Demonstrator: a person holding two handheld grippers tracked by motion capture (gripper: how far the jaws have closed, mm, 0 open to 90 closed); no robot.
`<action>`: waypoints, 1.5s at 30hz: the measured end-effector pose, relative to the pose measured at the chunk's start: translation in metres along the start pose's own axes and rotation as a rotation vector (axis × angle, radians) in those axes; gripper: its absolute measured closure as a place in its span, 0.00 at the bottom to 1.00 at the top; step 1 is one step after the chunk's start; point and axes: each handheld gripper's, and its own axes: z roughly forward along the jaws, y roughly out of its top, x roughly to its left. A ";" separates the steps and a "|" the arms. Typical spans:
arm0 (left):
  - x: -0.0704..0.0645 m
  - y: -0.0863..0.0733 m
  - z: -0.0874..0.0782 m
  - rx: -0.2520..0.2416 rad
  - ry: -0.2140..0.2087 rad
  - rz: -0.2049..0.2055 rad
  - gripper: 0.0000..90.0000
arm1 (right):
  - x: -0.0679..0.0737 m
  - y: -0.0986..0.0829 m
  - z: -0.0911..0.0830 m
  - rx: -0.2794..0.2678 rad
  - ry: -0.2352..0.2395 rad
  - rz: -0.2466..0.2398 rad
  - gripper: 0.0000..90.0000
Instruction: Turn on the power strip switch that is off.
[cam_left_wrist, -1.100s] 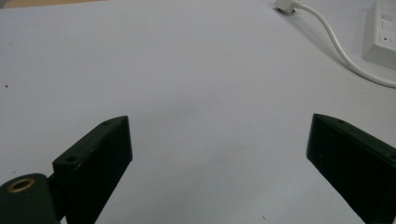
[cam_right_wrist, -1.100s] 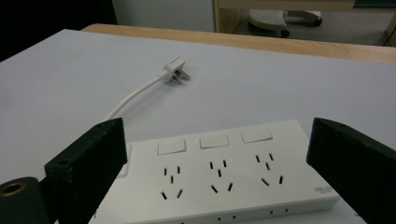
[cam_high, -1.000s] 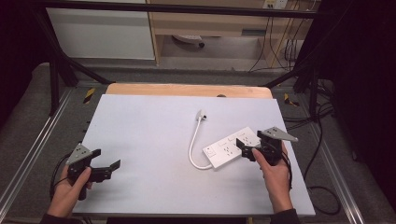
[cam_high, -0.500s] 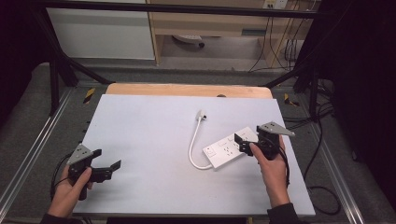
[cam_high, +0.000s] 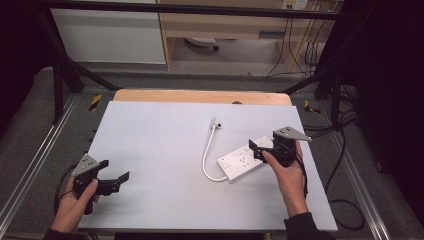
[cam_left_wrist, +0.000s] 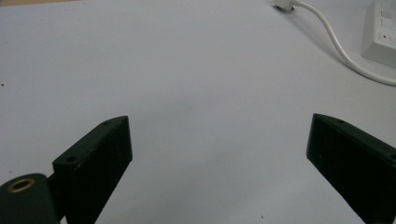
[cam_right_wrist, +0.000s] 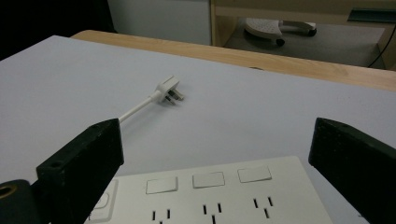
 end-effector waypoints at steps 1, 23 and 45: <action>0.000 0.000 0.000 0.001 0.001 0.000 0.08 | 0.000 0.000 0.001 -0.001 -0.001 -0.001 0.04; -0.003 0.000 0.002 0.009 -0.009 0.010 0.08 | 0.004 0.003 0.007 0.010 0.039 -0.030 0.36; -0.001 0.000 0.002 0.006 -0.007 0.005 0.08 | 0.009 -0.002 0.027 0.020 0.030 -0.026 0.64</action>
